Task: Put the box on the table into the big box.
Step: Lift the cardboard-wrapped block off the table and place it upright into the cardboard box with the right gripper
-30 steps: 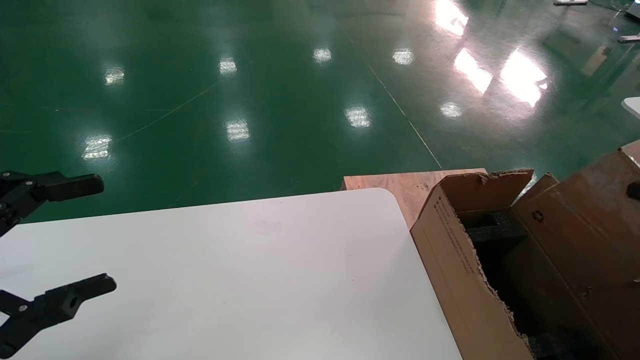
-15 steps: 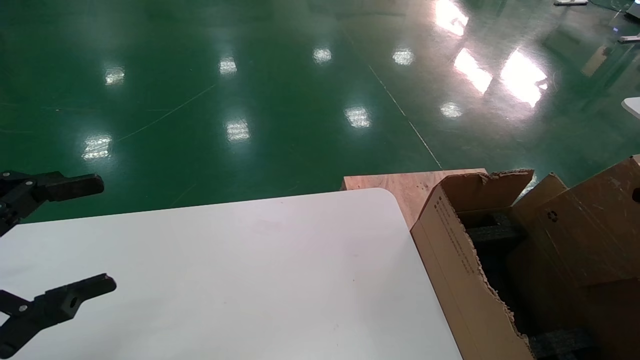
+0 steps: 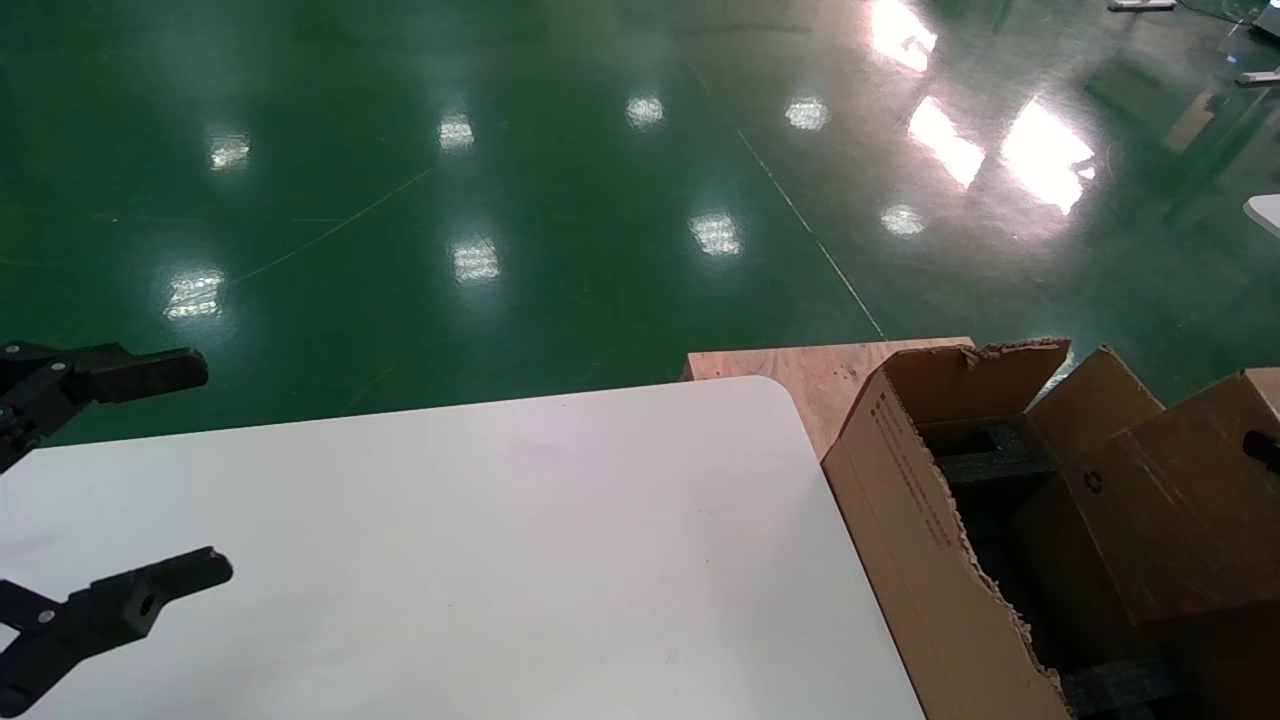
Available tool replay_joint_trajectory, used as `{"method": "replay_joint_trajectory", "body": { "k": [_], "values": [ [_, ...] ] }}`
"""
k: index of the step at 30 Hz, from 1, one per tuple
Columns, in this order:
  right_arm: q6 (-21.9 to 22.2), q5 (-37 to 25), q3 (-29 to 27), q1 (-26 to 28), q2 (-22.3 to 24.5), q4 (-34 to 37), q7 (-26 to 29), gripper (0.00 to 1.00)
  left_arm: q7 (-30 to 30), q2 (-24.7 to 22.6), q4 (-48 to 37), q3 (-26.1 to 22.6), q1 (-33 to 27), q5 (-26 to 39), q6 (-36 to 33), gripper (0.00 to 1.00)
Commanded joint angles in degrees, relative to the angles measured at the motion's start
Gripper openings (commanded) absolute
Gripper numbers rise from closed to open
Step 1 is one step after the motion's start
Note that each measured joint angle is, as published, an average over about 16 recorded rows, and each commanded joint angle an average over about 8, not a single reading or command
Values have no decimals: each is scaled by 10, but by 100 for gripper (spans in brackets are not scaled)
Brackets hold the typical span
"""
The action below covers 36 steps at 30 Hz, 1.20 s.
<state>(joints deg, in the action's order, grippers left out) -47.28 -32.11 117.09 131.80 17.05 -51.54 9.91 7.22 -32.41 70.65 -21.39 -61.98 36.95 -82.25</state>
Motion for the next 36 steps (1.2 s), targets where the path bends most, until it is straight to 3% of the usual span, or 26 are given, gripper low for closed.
{"method": "replay_joint_trajectory", "body": {
  "k": [1,11,25,36],
  "values": [
    [8,1,9,1,2,-2,1,0,0,0,0,0,0,0,0,100],
    [21,10,52,14,-10,-1,-5,0,0,0,0,0,0,0,0,100],
    [53,55,157,68,-45,20,-32,0,0,0,0,0,0,0,0,100],
    [54,101,240,111,-61,38,-54,0,0,0,0,0,0,0,0,100]
  ]
}}
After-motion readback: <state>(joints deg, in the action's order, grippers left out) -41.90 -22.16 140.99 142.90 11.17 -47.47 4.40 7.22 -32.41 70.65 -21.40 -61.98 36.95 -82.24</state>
